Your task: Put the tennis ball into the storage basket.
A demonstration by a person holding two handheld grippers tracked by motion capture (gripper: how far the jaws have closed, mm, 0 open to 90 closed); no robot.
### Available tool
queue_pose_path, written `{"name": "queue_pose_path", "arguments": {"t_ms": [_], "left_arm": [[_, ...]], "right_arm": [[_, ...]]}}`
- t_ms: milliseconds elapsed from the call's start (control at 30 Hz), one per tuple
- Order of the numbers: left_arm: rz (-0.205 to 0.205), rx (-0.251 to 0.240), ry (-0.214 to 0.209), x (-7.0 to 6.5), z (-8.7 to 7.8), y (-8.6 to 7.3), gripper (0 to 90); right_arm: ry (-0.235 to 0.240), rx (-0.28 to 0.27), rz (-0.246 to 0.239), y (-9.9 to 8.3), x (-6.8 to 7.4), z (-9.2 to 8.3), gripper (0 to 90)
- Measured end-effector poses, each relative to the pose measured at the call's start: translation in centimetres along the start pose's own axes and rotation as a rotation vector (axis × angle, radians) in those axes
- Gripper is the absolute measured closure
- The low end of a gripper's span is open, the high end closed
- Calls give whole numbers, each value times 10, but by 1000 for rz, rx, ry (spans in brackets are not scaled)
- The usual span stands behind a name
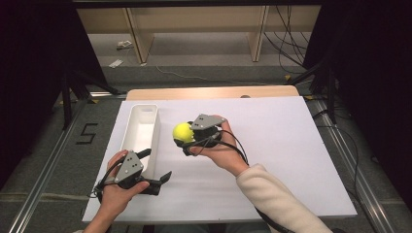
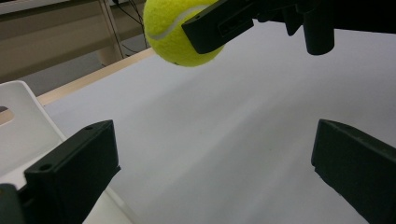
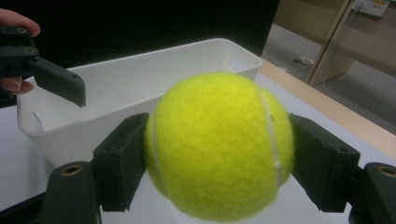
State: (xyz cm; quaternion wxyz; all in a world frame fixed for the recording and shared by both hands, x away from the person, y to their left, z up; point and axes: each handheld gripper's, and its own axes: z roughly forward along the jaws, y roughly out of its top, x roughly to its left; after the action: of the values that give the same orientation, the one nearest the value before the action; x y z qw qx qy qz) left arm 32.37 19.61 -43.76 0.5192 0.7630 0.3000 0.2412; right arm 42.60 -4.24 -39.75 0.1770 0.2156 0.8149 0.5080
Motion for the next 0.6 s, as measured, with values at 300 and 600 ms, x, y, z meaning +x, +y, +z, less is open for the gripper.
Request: {"name": "queue_pose_path", "arguments": {"t_ms": [300,600], "left_arm": [[6,0,4,1,0,0,3],[11,-6,-5,0,0,1,3]], "right_arm": [[-5,1,5,3,-2,3,261],[-3,6,16,3,-4,6,261]]}}
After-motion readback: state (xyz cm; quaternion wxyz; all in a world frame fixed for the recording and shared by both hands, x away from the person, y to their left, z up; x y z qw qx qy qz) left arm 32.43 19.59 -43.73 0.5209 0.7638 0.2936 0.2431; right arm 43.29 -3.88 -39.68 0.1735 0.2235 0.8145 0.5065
